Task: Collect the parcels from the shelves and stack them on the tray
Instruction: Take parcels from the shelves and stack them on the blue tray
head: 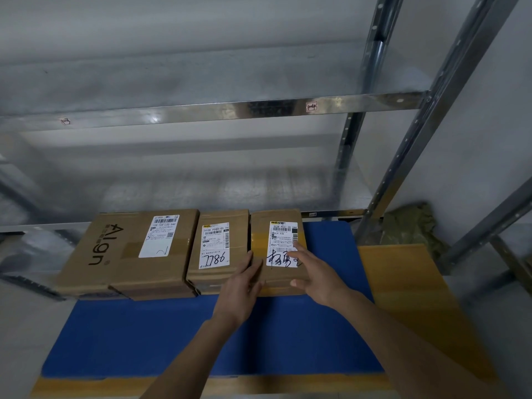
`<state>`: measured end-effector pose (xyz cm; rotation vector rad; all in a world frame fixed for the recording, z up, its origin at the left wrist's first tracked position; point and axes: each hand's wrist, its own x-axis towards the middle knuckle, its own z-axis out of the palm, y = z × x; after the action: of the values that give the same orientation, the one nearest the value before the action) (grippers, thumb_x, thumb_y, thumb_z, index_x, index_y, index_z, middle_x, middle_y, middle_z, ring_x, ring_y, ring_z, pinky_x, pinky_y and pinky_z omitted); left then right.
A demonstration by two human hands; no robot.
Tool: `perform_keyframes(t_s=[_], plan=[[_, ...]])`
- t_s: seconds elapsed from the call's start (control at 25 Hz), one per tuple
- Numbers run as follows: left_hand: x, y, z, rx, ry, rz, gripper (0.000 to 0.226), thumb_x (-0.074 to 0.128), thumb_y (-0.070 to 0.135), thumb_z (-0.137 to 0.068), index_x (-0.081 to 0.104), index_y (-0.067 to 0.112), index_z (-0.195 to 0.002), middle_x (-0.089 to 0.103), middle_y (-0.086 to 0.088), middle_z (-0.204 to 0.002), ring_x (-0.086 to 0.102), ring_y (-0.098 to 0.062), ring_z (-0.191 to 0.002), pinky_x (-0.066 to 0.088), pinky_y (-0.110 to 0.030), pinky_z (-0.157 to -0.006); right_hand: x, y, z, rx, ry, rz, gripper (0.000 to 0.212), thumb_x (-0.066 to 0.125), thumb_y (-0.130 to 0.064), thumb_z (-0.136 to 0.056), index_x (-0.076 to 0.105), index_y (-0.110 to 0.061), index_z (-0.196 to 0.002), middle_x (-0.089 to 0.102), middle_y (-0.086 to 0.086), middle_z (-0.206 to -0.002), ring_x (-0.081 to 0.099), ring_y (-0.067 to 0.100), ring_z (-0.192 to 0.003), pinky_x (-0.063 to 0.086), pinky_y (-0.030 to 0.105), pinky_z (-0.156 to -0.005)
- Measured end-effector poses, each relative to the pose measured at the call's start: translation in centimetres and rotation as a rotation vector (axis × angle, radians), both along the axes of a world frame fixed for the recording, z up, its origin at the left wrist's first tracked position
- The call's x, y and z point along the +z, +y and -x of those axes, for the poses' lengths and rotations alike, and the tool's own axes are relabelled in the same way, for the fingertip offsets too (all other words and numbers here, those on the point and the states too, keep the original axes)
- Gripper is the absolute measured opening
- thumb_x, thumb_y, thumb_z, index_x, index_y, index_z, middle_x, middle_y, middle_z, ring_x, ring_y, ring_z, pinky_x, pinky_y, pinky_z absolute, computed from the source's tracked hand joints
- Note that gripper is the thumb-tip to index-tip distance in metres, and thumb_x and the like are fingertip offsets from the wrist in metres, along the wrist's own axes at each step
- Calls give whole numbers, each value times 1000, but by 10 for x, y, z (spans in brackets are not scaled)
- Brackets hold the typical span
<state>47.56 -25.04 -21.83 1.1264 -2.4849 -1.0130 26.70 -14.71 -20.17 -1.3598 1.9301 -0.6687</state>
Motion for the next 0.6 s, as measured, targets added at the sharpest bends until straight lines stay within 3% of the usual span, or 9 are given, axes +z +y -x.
perform_keyframes(t_s=[0.32,0.6], plan=[[1,1,2,8,-8,22,54,56,31,-99,39,27,-150,13,19,-161,58,-9,-120,50,-36,-100,-2,-1,1,2,12,-9,72,72,-15,-91,35,-31,-151,8,-23,-163,31,6,-143,33,28,-116],[17,5,-1,-15,-44,16,55,54,38,-99,36,30,-150,11,20,-160,61,-4,-106,50,-29,-95,10,15,0,-13,78,12,83,71,-22,-92,22,-32,-158,9,-18,-164,26,8,-146,27,31,-120]])
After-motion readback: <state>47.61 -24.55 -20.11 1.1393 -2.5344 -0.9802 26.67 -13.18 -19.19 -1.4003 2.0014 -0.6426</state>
